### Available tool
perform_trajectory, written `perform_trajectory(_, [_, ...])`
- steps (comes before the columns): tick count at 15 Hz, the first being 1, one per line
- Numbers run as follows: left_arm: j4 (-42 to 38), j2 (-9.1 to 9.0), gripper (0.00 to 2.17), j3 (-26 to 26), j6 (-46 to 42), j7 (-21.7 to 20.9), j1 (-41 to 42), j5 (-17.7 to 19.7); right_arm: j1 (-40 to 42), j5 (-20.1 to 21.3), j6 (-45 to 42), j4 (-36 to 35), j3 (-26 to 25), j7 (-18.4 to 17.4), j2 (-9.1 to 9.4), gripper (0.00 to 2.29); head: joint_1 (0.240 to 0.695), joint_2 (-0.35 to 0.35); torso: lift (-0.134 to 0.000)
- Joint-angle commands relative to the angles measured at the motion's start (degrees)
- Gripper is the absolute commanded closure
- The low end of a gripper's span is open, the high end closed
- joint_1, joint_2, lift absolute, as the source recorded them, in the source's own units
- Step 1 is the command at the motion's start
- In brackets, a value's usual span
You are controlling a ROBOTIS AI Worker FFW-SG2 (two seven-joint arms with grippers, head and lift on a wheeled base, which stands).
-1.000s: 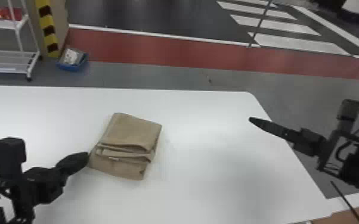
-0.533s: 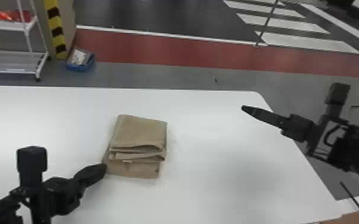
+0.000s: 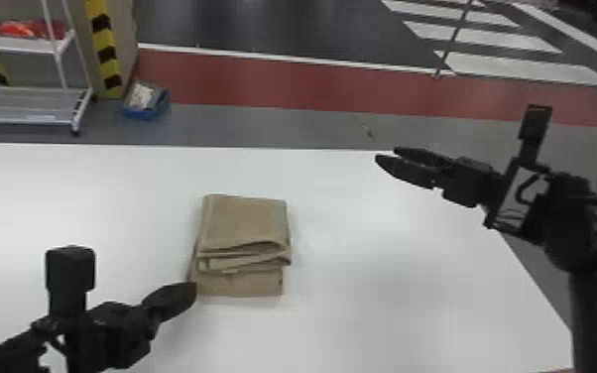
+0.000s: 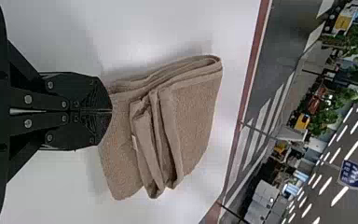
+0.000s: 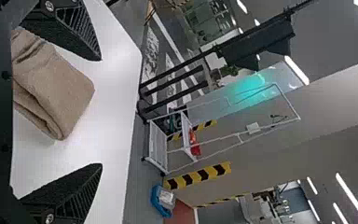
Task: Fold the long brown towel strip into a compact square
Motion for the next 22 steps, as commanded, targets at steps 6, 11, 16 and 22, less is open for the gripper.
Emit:
perform_trajectory(6, [-0.2, 0.20, 1.80, 4.8, 3.0, 1.6, -1.5, -0.3, -2.7, 32.7, -11.3, -6.6, 22.8, 7.7, 4.79, 0.16, 0.695, -0.083, -0.124])
perform_trajectory(11, [3.2, 0.02, 1.80, 8.4, 1.2, 5.3, -3.7, -0.8, -1.7, 58.6, -14.5, -7.8, 40.0, 10.1, 7.51, 0.29, 0.695, 0.101, -0.124])
perform_trajectory(16, [5.2, -0.07, 1.80, 9.4, -1.6, 5.7, -4.5, -0.7, -0.3, 69.1, -25.6, -1.1, 43.3, 11.0, 6.90, 0.29, 0.695, 0.170, -0.124])
perform_trajectory(22, [5.8, 0.02, 1.80, 9.3, -1.6, 5.5, -4.5, -0.4, 0.5, 70.9, -28.7, 3.1, 43.9, 12.5, 7.34, 0.47, 0.695, 0.176, -0.124])
